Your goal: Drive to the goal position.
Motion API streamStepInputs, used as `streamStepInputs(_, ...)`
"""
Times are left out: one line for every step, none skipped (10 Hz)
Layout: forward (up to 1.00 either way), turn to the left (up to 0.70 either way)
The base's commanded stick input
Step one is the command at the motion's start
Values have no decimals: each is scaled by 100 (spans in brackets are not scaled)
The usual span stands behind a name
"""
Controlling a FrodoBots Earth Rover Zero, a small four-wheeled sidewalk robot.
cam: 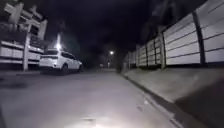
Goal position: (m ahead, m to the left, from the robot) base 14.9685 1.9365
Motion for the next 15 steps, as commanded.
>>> streamStepInputs(50, -46)
streamStepInputs(50, -35)
streamStepInputs(50, -17)
streamStepInputs(50, -3)
streamStepInputs(50, 0)
streamStepInputs(50, 0)
streamStepInputs(50, 0)
streamStepInputs(50, 0)
streamStepInputs(50, 0)
streamStepInputs(50, 0)
streamStepInputs(50, 0)
streamStepInputs(50, 0)
streamStepInputs(50, 0)
streamStepInputs(50, 0)
streamStepInputs(50, -2)
